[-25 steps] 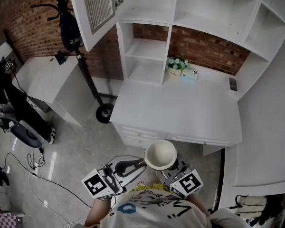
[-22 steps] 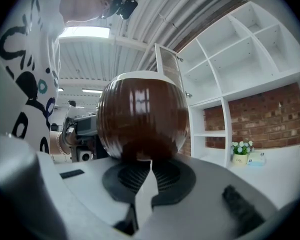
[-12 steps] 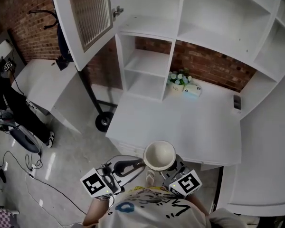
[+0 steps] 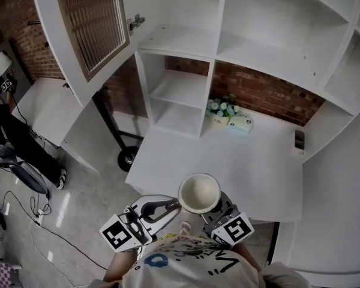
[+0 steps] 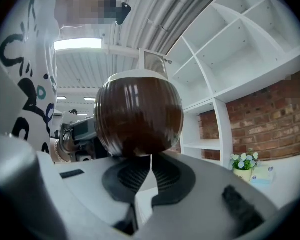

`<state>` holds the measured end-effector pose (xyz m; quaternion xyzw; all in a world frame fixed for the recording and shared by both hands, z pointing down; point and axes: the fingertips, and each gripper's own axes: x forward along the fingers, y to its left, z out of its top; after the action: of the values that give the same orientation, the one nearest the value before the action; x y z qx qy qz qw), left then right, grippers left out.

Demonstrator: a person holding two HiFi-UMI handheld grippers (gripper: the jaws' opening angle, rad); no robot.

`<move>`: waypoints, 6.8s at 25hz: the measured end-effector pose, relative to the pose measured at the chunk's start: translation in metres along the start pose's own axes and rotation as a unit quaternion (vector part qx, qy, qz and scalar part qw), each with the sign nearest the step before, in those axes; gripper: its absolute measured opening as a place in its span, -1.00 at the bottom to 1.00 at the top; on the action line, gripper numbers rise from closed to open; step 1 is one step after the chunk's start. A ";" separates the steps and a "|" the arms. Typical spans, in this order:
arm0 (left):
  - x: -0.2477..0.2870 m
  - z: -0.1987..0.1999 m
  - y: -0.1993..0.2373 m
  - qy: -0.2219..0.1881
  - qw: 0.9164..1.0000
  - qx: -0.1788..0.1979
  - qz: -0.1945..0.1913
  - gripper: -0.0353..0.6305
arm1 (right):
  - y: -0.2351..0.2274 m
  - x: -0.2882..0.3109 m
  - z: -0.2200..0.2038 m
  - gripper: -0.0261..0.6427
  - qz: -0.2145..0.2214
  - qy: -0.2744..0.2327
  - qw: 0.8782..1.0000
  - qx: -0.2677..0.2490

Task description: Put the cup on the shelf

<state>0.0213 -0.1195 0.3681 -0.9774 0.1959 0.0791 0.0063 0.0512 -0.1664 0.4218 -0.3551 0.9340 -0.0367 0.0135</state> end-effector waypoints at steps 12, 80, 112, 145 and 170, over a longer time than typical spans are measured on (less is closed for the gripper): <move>0.004 0.002 0.025 -0.040 0.998 -0.044 0.030 -0.72 | -0.017 0.014 0.015 -0.83 0.029 -0.028 0.999 0.024; 0.131 -0.090 0.375 0.015 0.990 -0.102 0.099 -0.72 | -0.262 0.199 -0.028 -0.83 -0.176 0.091 0.980 0.001; 0.178 -0.120 0.403 0.077 0.981 0.037 0.175 -0.71 | -0.266 0.196 -0.040 -0.83 -0.169 0.102 0.980 0.027; 0.063 -0.132 0.270 0.133 0.986 -0.096 0.030 -0.85 | -0.177 0.163 -0.046 -0.84 -0.124 0.121 0.985 0.024; 0.077 -0.133 0.219 0.139 0.984 -0.108 0.024 -0.85 | -0.143 0.099 -0.040 -0.84 -0.105 0.095 0.990 0.025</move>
<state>0.0274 -0.3569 0.4911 -0.9688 0.2085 -0.0370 -0.1286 0.0698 -0.3366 0.4726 -0.4459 0.8872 -0.0952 -0.0699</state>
